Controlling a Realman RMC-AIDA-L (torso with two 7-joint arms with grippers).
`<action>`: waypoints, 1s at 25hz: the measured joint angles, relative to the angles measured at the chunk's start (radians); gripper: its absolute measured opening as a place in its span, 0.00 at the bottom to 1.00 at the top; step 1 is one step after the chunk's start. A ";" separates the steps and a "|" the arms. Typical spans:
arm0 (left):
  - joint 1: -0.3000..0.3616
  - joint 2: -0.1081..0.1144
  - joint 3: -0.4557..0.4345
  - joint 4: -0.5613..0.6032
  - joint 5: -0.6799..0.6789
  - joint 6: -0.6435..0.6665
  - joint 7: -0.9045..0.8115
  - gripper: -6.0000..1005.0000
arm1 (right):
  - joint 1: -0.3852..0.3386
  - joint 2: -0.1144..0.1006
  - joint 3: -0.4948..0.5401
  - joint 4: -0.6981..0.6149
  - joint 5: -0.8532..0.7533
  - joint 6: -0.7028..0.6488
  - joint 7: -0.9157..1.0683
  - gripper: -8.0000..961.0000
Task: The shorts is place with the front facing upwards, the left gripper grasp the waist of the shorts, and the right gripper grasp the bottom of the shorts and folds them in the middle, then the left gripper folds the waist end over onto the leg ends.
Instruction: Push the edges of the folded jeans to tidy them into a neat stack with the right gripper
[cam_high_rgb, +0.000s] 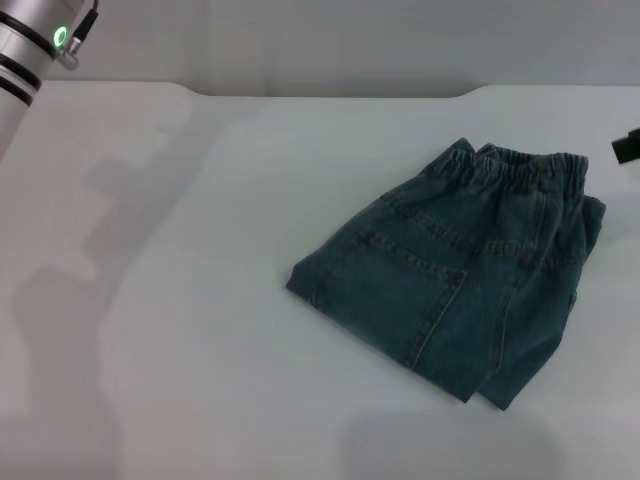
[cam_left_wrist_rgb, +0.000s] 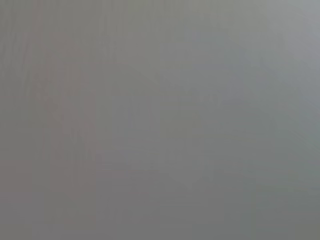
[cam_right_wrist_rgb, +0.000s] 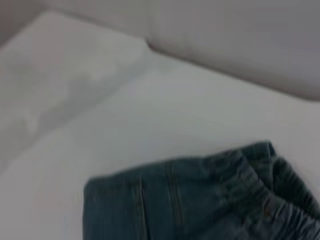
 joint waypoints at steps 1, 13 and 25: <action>0.000 -0.001 0.004 0.002 0.000 0.000 0.000 0.82 | 0.010 0.000 -0.014 0.000 -0.018 -0.011 0.001 0.37; -0.001 -0.004 0.050 0.006 -0.006 0.000 -0.008 0.82 | 0.047 0.019 -0.260 -0.003 -0.142 -0.049 -0.131 0.36; 0.013 -0.006 0.076 0.018 -0.009 0.012 -0.011 0.82 | 0.021 0.065 -0.248 -0.012 -0.141 0.086 -0.387 0.36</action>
